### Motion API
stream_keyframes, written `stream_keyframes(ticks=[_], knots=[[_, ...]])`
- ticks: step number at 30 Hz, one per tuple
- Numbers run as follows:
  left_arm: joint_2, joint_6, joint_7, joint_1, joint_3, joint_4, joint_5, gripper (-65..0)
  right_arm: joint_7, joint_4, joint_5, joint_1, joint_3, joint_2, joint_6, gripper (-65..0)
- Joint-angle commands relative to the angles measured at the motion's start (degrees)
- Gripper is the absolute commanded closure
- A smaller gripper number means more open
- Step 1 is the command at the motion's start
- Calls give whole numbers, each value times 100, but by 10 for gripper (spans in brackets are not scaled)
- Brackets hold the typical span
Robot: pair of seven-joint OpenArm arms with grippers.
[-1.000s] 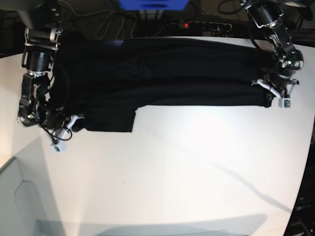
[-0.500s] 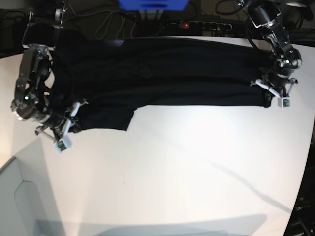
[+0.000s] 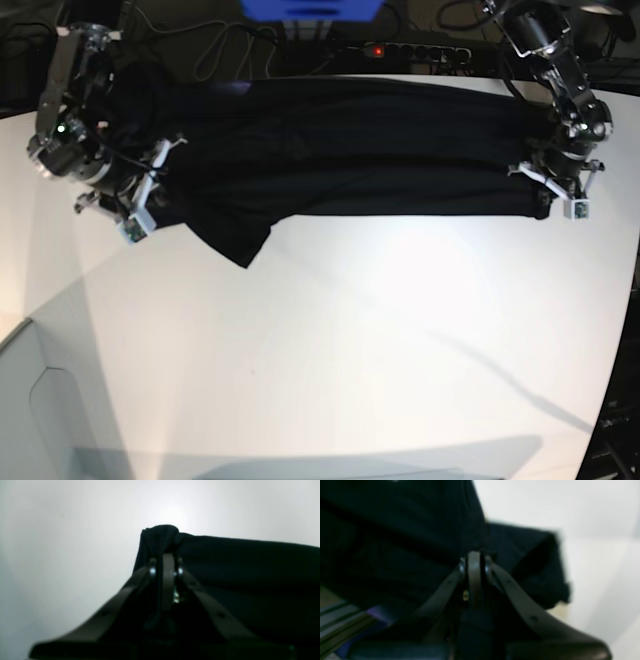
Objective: Fold the T-shirt properly
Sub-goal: 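Lift the sleeve end with the right gripper and fold it inward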
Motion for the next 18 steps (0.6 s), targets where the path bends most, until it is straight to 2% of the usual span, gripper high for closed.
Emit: stream_keyframes(ticks=[1,8,14,18], knots=[[-74,-15,22,-37,-3,66,-2,-4,114,102,105,-13,8,-16,-39,0],[-74,-15,22,-37,6,66,-2,-4,96,111,193,-602,0,-385,-30,0],[-74,-15,22,-45,6,58,-2,-4,140,120,1336,-831,-299,-333,-30,0],[-74,-15,13,-45,15,-83,-11,-4,149,120,1494,-796,-510,-333,-30,0]])
